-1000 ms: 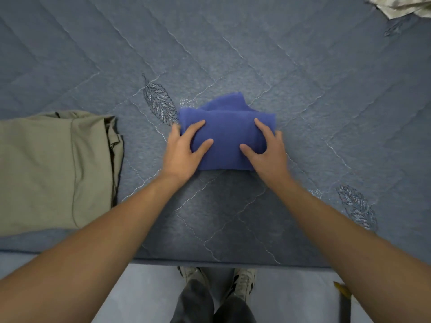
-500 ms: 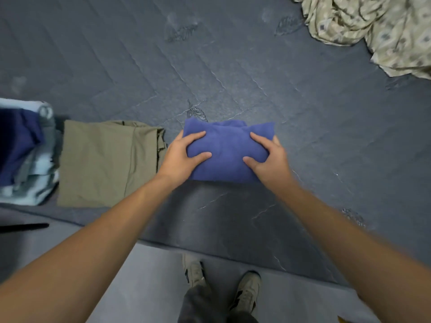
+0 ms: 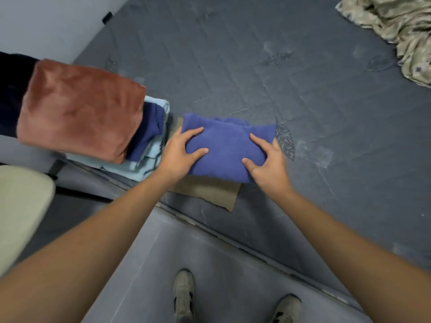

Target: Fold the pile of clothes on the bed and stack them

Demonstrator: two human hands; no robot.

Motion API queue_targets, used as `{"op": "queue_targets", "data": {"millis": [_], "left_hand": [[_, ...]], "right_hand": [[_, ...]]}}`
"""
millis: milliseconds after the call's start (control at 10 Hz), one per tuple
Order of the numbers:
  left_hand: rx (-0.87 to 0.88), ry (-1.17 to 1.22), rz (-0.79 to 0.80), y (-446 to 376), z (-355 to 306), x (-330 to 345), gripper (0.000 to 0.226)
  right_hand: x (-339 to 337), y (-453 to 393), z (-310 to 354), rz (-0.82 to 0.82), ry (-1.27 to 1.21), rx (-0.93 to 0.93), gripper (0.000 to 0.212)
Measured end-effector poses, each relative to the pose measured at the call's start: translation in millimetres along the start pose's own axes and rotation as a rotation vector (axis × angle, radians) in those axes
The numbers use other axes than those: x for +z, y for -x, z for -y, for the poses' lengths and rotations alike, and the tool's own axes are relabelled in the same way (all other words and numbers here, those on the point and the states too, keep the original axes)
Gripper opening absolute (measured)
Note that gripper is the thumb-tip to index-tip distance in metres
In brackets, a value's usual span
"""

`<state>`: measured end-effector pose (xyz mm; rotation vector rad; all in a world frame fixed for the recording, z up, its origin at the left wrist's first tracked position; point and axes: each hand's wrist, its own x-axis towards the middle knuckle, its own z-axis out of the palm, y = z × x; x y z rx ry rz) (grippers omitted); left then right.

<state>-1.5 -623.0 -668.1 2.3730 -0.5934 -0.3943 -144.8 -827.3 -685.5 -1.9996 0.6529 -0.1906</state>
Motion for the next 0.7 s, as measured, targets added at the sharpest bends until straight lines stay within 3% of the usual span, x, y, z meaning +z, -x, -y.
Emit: {"op": "queue_targets", "data": {"millis": [100,200,300,500,700], "left_hand": [[-0.152,-0.478,0.077,-5.7,45.4,5.0,0.089],[-0.01,-0.578,0.085,0.6,74.5,20.2,0.09],[0.17,-0.539,0.152,7.3,89.1,35.6,0.081],[0.14,-0.605,0.336,-3.0,104.5,53.1,0.077],[0.273,-0.604,0.241,28.1,67.9,19.2,0.076]], "right_hand": [[45.0,-1.4,-14.0,0.095,0.365,0.075,0.071],[75.8,2.9,-28.7,0.103,0.512,0.122,0.074],[98.3,7.8,-37.6,0.09,0.607,-0.036,0.073],[125.8,7.5,-48.9,0.314,0.685,0.029,0.074],[84.0,39.2,-16.3,0.188,0.655,-0.048,0.074]]}}
